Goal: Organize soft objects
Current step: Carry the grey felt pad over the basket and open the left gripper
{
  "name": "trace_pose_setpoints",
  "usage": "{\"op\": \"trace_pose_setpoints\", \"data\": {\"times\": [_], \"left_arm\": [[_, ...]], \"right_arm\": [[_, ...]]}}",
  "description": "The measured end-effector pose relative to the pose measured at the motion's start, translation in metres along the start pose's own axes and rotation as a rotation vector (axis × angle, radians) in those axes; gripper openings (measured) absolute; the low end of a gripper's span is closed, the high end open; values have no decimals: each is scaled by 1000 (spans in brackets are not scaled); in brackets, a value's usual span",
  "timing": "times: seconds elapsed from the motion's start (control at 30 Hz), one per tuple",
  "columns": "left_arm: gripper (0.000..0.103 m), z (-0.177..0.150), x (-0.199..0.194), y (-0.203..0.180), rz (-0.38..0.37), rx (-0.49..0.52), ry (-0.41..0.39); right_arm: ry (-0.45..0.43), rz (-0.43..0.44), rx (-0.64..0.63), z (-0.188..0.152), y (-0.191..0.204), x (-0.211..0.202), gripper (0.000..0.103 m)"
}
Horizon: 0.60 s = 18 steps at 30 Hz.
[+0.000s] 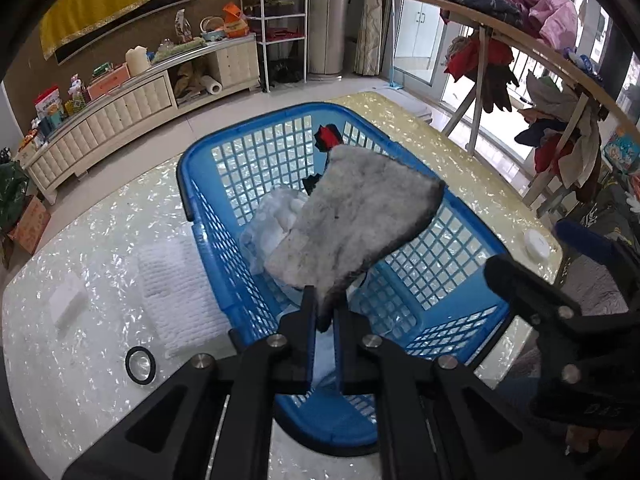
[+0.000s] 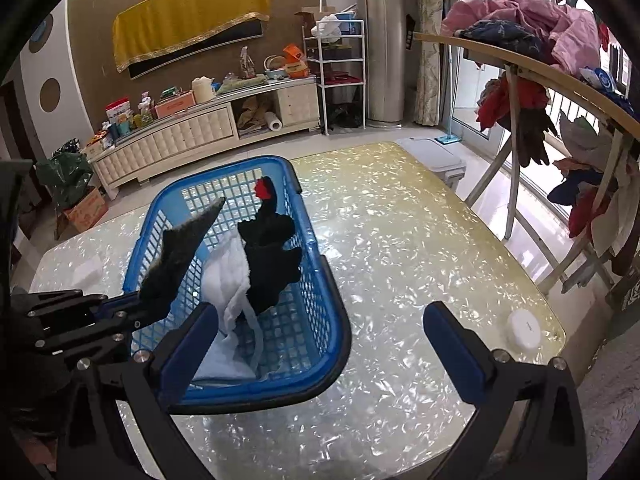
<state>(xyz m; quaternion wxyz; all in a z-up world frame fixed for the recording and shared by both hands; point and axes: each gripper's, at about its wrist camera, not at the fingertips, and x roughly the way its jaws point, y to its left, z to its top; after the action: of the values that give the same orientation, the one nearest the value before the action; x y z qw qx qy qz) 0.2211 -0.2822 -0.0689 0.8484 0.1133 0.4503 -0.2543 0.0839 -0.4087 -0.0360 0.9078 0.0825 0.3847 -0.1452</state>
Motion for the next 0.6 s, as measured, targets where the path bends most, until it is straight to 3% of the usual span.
{"op": "trace_pose_setpoints", "data": {"times": [0.53, 0.6], "left_arm": [[7, 4, 29, -10, 3, 28, 65], [26, 3, 33, -9, 7, 26, 80]], "right_arm": [[41, 3, 23, -1, -9, 11, 103], [45, 5, 26, -2, -9, 11, 103]]}}
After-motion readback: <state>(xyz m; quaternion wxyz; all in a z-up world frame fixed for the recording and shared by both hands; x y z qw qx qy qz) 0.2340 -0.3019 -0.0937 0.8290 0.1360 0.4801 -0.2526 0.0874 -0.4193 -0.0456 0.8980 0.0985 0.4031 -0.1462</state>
